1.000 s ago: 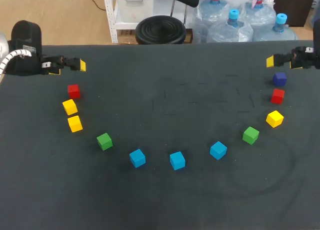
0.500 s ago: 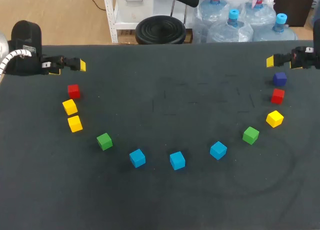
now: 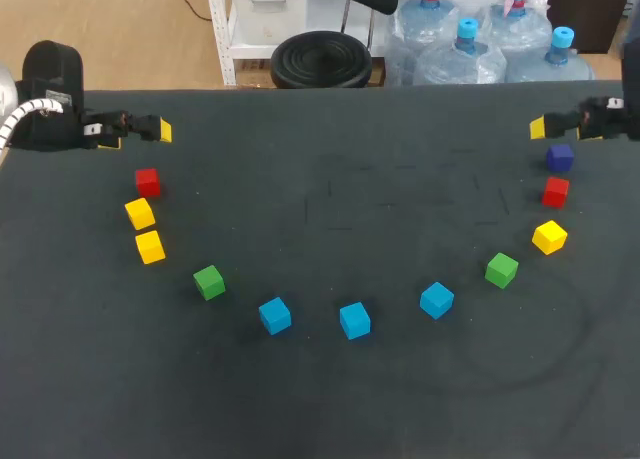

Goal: Place the blue cubes, place green cubes on the blue cubes, place the yellow cubes on the green cubes, then place the red cubes on the yellow cubes, and place purple cube on the red cubes.

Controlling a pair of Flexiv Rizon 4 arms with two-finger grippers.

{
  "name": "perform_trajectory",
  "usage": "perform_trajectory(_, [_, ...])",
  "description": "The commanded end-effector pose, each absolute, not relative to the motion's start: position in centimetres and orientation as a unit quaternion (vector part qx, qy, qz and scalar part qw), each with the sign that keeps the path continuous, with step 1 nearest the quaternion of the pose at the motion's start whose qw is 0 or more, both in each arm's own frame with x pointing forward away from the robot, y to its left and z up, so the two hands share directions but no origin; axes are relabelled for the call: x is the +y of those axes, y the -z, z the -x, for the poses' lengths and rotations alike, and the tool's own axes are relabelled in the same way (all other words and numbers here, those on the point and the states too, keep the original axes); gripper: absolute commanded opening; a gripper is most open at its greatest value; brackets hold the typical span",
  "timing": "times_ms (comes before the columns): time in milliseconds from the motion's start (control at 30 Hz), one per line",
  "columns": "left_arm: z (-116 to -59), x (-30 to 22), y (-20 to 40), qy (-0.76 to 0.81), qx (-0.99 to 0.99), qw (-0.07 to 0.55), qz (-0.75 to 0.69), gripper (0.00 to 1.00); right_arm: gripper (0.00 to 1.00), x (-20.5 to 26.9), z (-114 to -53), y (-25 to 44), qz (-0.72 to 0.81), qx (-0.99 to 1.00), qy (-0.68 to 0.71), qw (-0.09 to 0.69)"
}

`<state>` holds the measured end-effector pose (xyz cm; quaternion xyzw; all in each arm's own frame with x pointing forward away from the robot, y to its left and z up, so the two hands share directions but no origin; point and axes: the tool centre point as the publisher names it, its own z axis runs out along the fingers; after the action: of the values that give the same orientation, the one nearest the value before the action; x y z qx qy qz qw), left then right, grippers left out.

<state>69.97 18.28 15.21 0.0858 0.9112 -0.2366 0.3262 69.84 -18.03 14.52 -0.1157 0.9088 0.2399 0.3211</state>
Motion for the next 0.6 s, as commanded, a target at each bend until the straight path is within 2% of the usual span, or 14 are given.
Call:
perform_trajectory(33, [-69.9, 18.5, -15.0, 0.242, 0.909, 0.329, -0.088, 1.00, 1.00, -17.4, -70.2, -15.4, 0.134, 0.910, -0.240, 0.311])
perform_trajectory(600, [-69.9, 18.5, -15.0, 0.242, 0.909, 0.329, -0.088, 1.00, 1.00, -9.0, -65.7, -14.8, 0.428, 0.865, -0.194, 0.175])
